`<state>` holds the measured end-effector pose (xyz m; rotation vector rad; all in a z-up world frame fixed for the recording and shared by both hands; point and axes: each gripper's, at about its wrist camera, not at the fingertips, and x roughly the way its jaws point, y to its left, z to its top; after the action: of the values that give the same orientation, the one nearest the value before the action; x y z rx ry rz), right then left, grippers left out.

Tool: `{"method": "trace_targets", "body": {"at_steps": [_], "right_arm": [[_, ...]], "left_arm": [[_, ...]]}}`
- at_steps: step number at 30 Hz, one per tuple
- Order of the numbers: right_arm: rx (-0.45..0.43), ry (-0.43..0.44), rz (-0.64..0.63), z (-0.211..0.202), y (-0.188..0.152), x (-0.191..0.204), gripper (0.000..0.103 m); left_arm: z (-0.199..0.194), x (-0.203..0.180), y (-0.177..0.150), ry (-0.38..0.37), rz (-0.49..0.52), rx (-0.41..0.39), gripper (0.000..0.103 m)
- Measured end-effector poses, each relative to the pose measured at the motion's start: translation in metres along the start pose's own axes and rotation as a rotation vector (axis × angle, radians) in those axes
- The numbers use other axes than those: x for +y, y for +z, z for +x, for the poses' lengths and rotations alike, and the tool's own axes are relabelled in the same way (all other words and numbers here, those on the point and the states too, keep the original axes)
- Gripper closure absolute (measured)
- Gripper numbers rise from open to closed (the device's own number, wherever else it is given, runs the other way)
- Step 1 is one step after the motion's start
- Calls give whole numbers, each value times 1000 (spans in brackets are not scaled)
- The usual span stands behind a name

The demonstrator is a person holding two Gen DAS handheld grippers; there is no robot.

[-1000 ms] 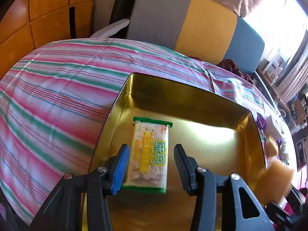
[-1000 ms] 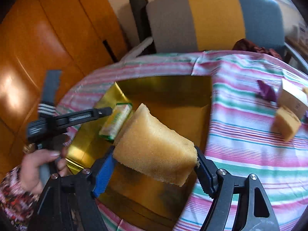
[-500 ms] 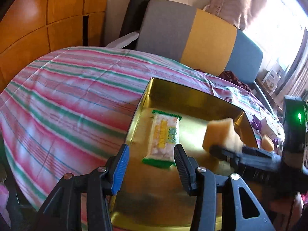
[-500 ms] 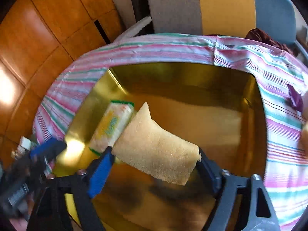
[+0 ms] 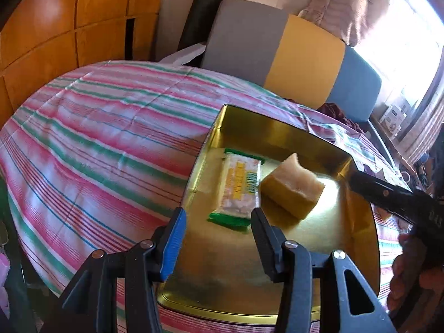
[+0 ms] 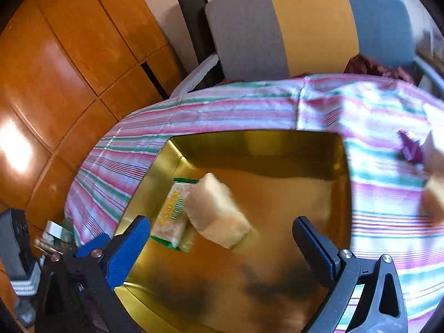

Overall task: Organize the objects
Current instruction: 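Lower the yellow sponge into the gold tray and open the right tool, then move both tools back toward the remaining items on the cloth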

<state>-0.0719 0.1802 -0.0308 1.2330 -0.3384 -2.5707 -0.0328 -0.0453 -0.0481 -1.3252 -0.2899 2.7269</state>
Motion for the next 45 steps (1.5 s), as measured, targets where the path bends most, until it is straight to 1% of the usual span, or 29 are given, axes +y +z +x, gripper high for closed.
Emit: {"method": "trace_targets", "body": {"at_steps": [4,5,8,10,12,16,20,24,25,28,29,30,32,34,36,39,41,43,44,45], "right_arm": [[-52,-122,-75,-30,-8,-12,0],[-61,-166,-101,-39,-12,-18,0],[-63,-245,-140,-56,-22,-34,0],[-50,-275,-135,-67,-32,-50,0],[-36,-285,-121,-74,-40,-62,0],[-4,-318,-78,-83,-62,-93,0],[26,-362,-17,-90,-81,-127,0],[30,-392,57,-103,-90,-163,0],[27,-416,71,-107,-90,-174,0],[9,-524,126,-124,-83,-213,0],[-3,-563,167,-134,-78,-234,0],[-12,-583,193,-141,-74,-247,0],[-48,-651,292,-162,-65,-290,0],[-79,-688,390,-181,-61,-331,0],[-106,-703,478,-196,-62,-366,0],[-126,-699,605,-212,-70,-421,0],[-139,-687,647,-215,-79,-439,0],[-108,-652,738,-214,-92,-456,0],[-93,-621,776,-211,-97,-460,0],[-71,-554,824,-205,-103,-463,0]], "left_arm": [[-5,-17,-1,-17,47,-13,54],[-5,-21,-2,-25,55,-12,54],[-7,-36,-6,-51,88,-8,54],[-9,-49,-11,-70,114,-3,54],[-9,-64,-16,-98,145,5,54],[-12,-104,-30,-155,239,25,54],[-17,-142,-46,-204,340,35,54],[-24,-177,-63,-260,438,44,54],[-26,-185,-67,-271,456,45,54],[-29,-204,-77,-308,502,58,54],[-30,-209,-80,-317,515,61,54],[-31,-216,-84,-326,533,66,54],[-33,-226,-90,-341,564,70,54],[-35,-237,-97,-351,597,78,54],[-35,-244,-102,-362,616,86,54],[-34,-252,-108,-372,637,106,54],[-32,-260,-113,-363,663,111,54],[-31,-266,-117,-354,680,112,54],[-30,-268,-118,-354,680,117,54],[-29,-270,-119,-354,677,123,54]]}}
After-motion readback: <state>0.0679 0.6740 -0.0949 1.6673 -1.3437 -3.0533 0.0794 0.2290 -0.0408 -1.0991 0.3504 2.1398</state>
